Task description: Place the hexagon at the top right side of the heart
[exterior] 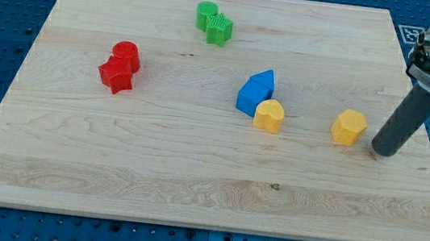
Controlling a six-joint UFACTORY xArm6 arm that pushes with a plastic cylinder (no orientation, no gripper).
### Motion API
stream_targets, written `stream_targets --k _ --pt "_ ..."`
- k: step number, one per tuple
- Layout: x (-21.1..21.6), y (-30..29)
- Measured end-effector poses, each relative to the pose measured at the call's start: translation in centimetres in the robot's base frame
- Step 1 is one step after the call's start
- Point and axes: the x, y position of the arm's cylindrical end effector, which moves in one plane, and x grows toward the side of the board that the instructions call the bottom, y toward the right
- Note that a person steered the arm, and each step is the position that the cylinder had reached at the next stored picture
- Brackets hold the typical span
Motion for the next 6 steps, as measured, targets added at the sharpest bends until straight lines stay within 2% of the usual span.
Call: stream_targets --k 3,4,5,6 --pt "-4.6 -6.6" --pt "-4.8 -6.9" --pt "-0.7 -3.3" --pt "1.4 -4.1"
